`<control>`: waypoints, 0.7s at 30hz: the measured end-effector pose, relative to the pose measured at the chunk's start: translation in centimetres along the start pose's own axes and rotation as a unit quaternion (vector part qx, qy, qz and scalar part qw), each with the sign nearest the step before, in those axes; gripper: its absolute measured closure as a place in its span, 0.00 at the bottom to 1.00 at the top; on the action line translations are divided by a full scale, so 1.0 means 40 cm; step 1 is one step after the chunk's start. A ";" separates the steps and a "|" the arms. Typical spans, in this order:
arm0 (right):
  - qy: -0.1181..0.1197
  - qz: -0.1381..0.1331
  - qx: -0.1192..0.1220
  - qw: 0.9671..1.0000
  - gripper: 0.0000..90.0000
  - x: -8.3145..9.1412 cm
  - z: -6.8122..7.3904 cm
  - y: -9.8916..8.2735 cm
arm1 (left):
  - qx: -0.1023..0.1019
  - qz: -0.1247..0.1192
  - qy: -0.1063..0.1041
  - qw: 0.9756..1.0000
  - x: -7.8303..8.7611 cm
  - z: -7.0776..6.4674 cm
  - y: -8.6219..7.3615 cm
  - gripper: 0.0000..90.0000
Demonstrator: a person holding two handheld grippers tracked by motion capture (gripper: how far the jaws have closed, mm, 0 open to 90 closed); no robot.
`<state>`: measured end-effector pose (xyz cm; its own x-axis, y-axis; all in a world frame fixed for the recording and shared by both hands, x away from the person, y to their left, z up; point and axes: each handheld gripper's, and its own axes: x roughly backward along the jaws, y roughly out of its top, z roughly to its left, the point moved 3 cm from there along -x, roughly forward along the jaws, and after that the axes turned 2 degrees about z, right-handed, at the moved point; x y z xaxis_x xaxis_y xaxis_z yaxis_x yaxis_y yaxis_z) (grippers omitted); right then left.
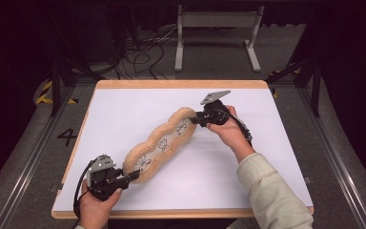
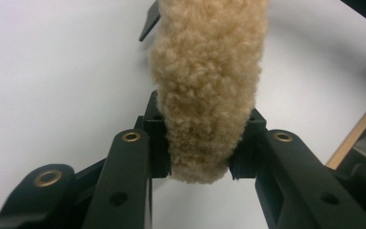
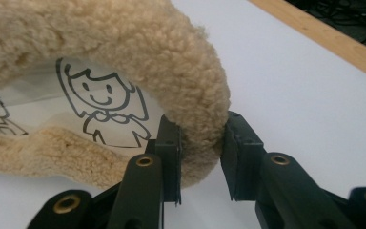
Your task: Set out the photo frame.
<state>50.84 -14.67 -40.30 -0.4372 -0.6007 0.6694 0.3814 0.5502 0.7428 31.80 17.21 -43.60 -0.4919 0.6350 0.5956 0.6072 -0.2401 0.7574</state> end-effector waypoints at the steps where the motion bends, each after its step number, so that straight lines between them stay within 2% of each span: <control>1: -0.003 0.001 -0.002 1.000 0.78 0.017 0.001 -0.004 | -0.002 -0.003 0.000 1.000 0.001 0.002 0.006 0.75; 6: -0.013 -0.018 -0.011 1.000 0.78 0.084 0.009 -0.031 | -0.022 -0.017 0.009 1.000 0.003 0.006 0.031 0.74; 7: -0.015 -0.016 -0.011 1.000 0.77 0.098 0.012 -0.036 | -0.018 -0.015 0.005 1.000 0.004 0.002 0.035 0.74; 9: -0.024 -0.027 -0.011 0.999 0.77 0.125 0.020 -0.048 | -0.031 -0.025 0.013 0.999 0.003 0.006 0.050 0.74; 10: -0.027 -0.031 -0.013 0.999 0.77 0.139 0.023 -0.055 | -0.027 -0.026 0.008 0.999 0.001 0.007 0.058 0.74; 11: -0.030 -0.035 -0.017 0.999 0.77 0.156 0.026 -0.063 | -0.037 -0.032 0.012 0.999 -0.001 0.014 0.067 0.74; 13: -0.039 -0.040 -0.023 0.998 0.77 0.190 0.034 -0.077 | -0.031 -0.035 0.003 0.999 -0.011 0.017 0.081 0.74; 14: -0.044 -0.043 -0.027 0.998 0.77 0.203 0.039 -0.083 | -0.042 -0.039 0.007 0.998 -0.015 0.022 0.088 0.74; 16: -0.059 -0.039 -0.032 0.997 0.76 0.223 0.047 -0.097 | -0.053 -0.036 0.004 0.998 -0.030 0.021 0.101 0.74; 17: -0.059 -0.039 -0.032 0.997 0.76 0.223 0.047 -0.097 | -0.053 -0.036 0.004 0.998 -0.030 0.021 0.101 0.74; 18: -0.072 -0.035 -0.039 0.996 0.76 0.242 0.056 -0.116 | -0.065 -0.034 0.004 0.997 -0.042 0.023 0.111 0.74; 20: -0.076 -0.032 -0.042 0.996 0.76 0.250 0.059 -0.123 | -0.069 -0.035 0.001 0.997 -0.049 0.025 0.117 0.74; 21: -0.082 -0.038 -0.046 0.995 0.76 0.261 0.064 -0.134 | -0.072 -0.034 -0.004 0.997 -0.054 0.028 0.122 0.74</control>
<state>42.17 -22.40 -37.33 -0.5916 -0.5322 0.6055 0.4121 0.4459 0.7946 36.53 15.47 -41.48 -0.5234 0.6600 0.5389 0.4753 -0.2988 0.8275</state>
